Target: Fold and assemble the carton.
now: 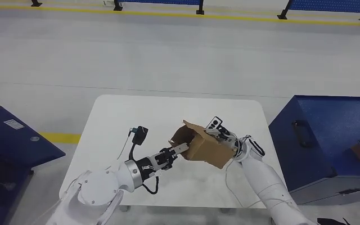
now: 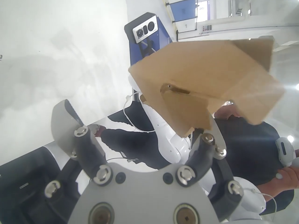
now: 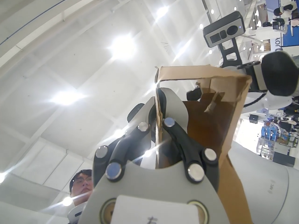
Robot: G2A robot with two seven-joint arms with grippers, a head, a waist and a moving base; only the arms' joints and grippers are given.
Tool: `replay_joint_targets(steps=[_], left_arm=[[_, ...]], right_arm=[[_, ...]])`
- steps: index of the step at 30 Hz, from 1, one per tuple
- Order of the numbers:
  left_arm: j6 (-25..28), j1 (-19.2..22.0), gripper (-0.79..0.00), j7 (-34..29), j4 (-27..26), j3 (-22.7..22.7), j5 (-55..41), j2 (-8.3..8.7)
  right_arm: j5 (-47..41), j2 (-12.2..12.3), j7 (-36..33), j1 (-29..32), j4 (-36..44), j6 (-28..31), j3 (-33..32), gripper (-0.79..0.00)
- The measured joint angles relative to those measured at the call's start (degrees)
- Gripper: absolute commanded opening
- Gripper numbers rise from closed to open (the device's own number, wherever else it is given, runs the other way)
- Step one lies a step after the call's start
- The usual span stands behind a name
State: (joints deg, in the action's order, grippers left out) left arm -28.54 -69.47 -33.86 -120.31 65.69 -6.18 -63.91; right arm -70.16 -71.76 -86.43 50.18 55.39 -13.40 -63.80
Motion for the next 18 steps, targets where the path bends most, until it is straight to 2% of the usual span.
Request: replay_joint_targets(steps=[7,18], left_arm=[[-1.72,-1.39,0.000,0.49,-2.58,3.65,0.92,0.50],[-5.00,-0.46,0.000,0.88,-0.24,3.58,0.70,0.44]], right_arm=[[1.12,0.05,-1.60,-0.17,0.03,-1.29,0.00,-0.785],[0.70,0.87,-1.57,1.74,4.22,-2.49,-0.64,-0.785]])
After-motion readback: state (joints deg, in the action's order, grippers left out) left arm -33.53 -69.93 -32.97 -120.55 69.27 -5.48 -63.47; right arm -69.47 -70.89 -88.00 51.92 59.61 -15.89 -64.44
